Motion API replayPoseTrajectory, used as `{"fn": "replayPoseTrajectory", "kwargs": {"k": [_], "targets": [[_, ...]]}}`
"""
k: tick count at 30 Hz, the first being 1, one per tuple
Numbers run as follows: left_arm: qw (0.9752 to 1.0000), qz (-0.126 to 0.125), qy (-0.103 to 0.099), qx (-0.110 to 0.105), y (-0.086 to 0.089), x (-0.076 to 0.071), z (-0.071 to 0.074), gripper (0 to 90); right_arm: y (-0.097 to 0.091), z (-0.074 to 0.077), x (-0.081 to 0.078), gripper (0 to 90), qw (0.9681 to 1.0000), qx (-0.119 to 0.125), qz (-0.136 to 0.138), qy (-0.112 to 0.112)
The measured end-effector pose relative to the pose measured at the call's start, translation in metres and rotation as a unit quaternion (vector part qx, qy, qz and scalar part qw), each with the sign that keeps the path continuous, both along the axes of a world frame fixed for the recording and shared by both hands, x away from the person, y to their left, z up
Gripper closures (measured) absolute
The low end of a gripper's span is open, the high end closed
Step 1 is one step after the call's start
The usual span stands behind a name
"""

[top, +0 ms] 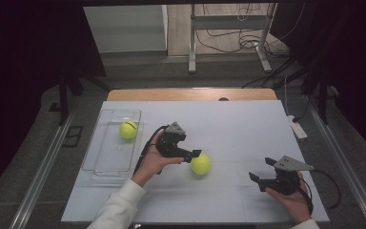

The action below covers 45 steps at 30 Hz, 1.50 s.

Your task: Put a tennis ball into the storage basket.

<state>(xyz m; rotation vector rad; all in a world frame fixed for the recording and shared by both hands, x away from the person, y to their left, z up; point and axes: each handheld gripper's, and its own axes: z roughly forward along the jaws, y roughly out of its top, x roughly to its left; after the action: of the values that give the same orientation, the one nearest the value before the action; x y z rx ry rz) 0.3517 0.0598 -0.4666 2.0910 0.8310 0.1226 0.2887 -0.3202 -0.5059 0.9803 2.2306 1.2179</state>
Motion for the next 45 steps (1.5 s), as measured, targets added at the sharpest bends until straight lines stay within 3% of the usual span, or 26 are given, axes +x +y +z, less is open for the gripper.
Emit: {"fn": "replayPoseTrajectory", "kwargs": {"k": [13, 45], "targets": [[0.9991, -0.037, 0.012, 0.019, -0.016, -0.004, -0.009, 9.3, 0.0, -0.001, 0.0, 13.1, 1.0, -0.003, 0.0, 0.002], [0.9942, -0.058, 0.029, 0.086, -0.043, -0.009, -0.036, 7.4, 0.0, -0.002, 0.001, 12.7, 0.9999, -0.008, 0.001, 0.009]]}}
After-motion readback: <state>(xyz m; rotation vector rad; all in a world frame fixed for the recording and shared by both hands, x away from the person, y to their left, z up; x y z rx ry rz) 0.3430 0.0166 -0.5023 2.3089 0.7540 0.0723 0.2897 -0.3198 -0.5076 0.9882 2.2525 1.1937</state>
